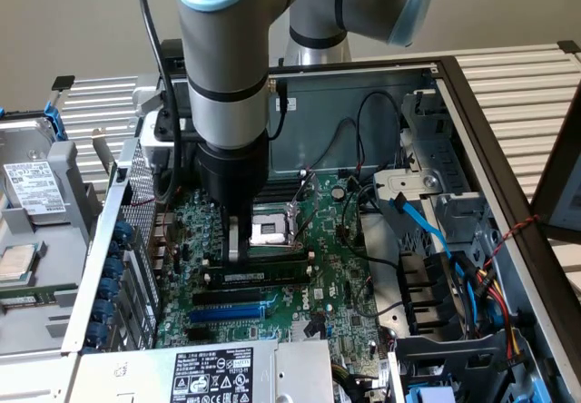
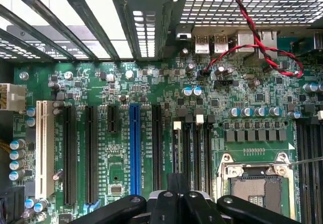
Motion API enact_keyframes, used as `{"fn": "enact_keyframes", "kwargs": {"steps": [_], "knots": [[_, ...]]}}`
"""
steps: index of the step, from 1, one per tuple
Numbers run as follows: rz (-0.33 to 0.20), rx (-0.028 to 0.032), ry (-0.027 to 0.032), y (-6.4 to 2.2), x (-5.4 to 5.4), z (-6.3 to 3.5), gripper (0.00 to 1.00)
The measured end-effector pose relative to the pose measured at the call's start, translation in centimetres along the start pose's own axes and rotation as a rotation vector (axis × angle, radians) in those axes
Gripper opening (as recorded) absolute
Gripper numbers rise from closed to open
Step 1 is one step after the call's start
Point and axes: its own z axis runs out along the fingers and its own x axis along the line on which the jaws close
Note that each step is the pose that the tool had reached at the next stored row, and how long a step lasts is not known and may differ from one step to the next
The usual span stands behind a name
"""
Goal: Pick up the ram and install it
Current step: 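Press down the ram until it locks into place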
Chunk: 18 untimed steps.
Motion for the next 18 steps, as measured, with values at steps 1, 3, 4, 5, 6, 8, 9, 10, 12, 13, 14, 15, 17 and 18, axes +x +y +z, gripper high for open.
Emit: {"fn": "enact_keyframes", "kwargs": {"steps": [1,3,4,5,6,8,9,10,12,13,14,15,17,18], "knots": [[0.0,0.0007,-0.001,0.01,0.0,-0.41,0.1],[0.0,-0.0004,0.0005,-0.03,0.1,-1.38,0.1],[0.0,-0.0005,0.0004,-0.24,0.1,-1.76,0.1],[0.0,-0.0006,0.0004,-0.57,0.1,-2.01,0.1],[-0.001,-0.0005,0.0,-0.95,0.1,-2.13,0.1],[-0.003,-0.0008,-0.0001,-1.78,0.1,-2.22,0.1],[-0.004,-0.0009,-0.0003,-2.25,0.1,-2.23,0.1],[-0.005,-0.001,-0.0001,-2.69,0.0,-2.26,0.1],[-0.006,-0.0033,-0.0004,-3.36,0.0,-2.31,0.1],[-0.006,-0.0039,-0.0012,-3.36,0.0,-2.31,0.1],[-0.006,-0.004,-0.0013,-3.36,0.0,-2.31,0.1],[-0.006,-0.004,-0.0013,-3.36,0.0,-2.31,0.1],[-0.006,-0.004,-0.0012,-3.36,0.0,-2.31,0.1],[-0.006,-0.004,-0.0013,-3.36,0.0,-2.3,0.1]]}}
